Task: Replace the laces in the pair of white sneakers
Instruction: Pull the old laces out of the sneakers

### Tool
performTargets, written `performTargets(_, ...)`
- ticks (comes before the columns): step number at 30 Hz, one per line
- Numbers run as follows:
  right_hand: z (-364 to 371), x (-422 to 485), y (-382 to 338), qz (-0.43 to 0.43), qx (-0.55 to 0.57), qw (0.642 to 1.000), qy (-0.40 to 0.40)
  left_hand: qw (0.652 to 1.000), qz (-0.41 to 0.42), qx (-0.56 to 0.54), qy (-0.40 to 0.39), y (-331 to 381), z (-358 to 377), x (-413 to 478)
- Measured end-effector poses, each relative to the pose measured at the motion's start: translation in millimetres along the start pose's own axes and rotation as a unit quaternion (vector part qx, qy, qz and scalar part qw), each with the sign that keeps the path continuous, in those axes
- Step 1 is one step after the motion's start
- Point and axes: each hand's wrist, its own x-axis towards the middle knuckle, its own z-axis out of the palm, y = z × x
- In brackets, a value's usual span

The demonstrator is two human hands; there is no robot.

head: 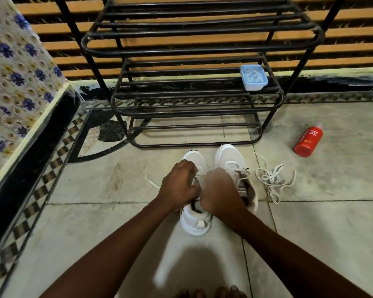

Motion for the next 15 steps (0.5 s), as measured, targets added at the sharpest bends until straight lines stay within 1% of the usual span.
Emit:
performTargets(2, 0, -4, -8, -0.043, 0.000, 0.999, 0.003, 1.000, -0.023, -0.007, 0.001, 3, -3, 6)
performTargets(3, 3, -6, -8, -0.041, 0.008, 0.999, 0.000, 0.999, -0.034, -0.016, 0.000, 4, -4, 9)
performTargets(6, 13, -11, -4, 0.049, 0.046, 0.997, -0.035, 0.998, -0.055, -0.011, -0.012, 5, -6, 13)
performTargets(8, 22, -15, -1, 0.066, 0.046, 0.996, -0.047, 0.998, -0.057, 0.008, -0.016, 5, -5, 13)
performTargets(10, 27, -16, -1, 0.083, 0.063, 0.994, -0.042, 0.998, -0.044, 0.030, -0.016, 7, -4, 12)
performTargets(13, 28, -14, -1, 0.108, 0.075, 0.990, -0.042, 0.996, -0.009, 0.091, -0.023, 11, -3, 13)
performTargets(15, 27, -11, 2, 0.106, 0.083, 0.990, -0.046, 0.991, 0.015, 0.129, -0.028, 13, -4, 16)
